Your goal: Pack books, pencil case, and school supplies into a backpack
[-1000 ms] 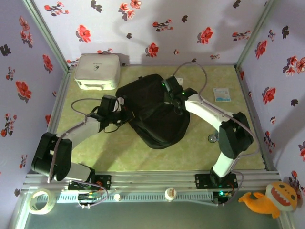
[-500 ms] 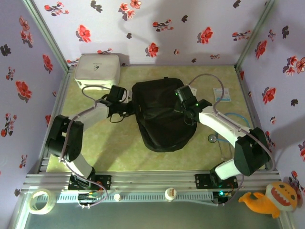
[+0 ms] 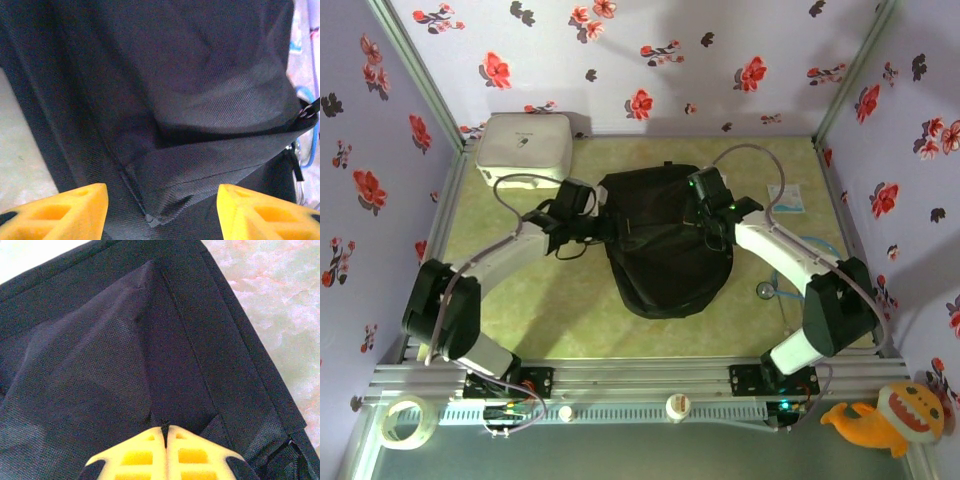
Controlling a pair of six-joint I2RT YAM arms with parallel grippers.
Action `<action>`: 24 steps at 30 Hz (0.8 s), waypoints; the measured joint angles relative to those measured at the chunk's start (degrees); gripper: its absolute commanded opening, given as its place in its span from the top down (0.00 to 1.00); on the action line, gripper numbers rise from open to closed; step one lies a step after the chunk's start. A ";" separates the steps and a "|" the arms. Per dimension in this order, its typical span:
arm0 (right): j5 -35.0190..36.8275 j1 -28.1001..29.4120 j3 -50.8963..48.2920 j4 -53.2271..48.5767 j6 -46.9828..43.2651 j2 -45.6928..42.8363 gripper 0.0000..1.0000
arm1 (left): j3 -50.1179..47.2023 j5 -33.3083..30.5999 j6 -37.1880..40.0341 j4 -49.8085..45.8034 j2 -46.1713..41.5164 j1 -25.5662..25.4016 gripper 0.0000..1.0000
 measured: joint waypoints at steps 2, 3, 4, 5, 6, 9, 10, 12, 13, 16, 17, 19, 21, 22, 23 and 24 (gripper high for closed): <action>-0.42 -0.33 0.00 -0.02 -0.11 0.20 1.00 | 0.59 1.18 0.00 0.00 2.67 -0.70 0.44; -0.68 -0.48 0.04 -0.02 -0.11 0.28 1.00 | 1.01 2.03 0.02 0.00 4.11 -0.98 0.50; -0.87 -0.59 0.07 0.00 -0.15 0.39 1.00 | 1.33 2.60 -0.28 0.02 5.20 -1.11 0.60; -1.16 -0.72 0.13 -0.04 -0.31 0.55 1.00 | 1.73 3.32 -0.37 0.13 6.36 -1.22 0.72; -1.38 -0.79 0.28 -0.07 -0.42 0.83 1.00 | 2.03 3.78 -0.39 0.15 7.19 -1.29 0.80; -0.66 -1.14 0.57 -0.20 -0.48 1.60 1.00 | 2.32 3.30 -0.52 -0.39 8.09 -1.27 0.98; -0.04 -1.27 0.70 -0.35 -0.48 1.90 1.00 | 2.43 2.86 -0.61 -0.55 8.09 -1.25 1.00; 1.90 -1.99 1.14 -0.96 -0.26 2.86 1.00 | 2.97 1.81 -0.37 -1.05 8.09 -1.25 1.00; 2.67 -2.38 1.22 -1.22 -0.04 3.28 1.00 | 3.10 1.49 -0.39 -1.16 8.09 -1.25 1.00; 4.22 -3.48 1.29 -2.10 0.83 4.98 1.00 | 3.52 1.03 -0.39 -0.90 8.11 -1.25 1.00; 4.42 -3.54 1.40 -2.16 1.05 5.62 1.00 | 3.82 0.98 -0.39 -0.87 8.17 -1.25 1.00; 4.48 -3.63 1.95 -2.32 1.03 6.47 1.00 | 4.72 0.59 -0.35 -1.27 8.72 -1.22 1.00; 3.96 -3.89 2.73 -2.29 0.98 6.71 0.92 | 6.27 0.31 -0.13 -2.14 10.01 -1.07 0.98; 3.63 -4.07 3.21 -2.32 1.03 6.71 0.83 | 7.15 0.15 0.07 -2.58 10.69 -0.96 0.90; 3.26 -4.24 3.89 -2.32 0.96 6.67 0.69 | 8.17 -0.04 0.37 -2.99 11.34 -0.87 0.84; 3.30 -4.46 4.42 -2.25 0.61 6.47 0.55 | 9.51 -0.46 0.63 -3.63 12.04 -0.79 0.76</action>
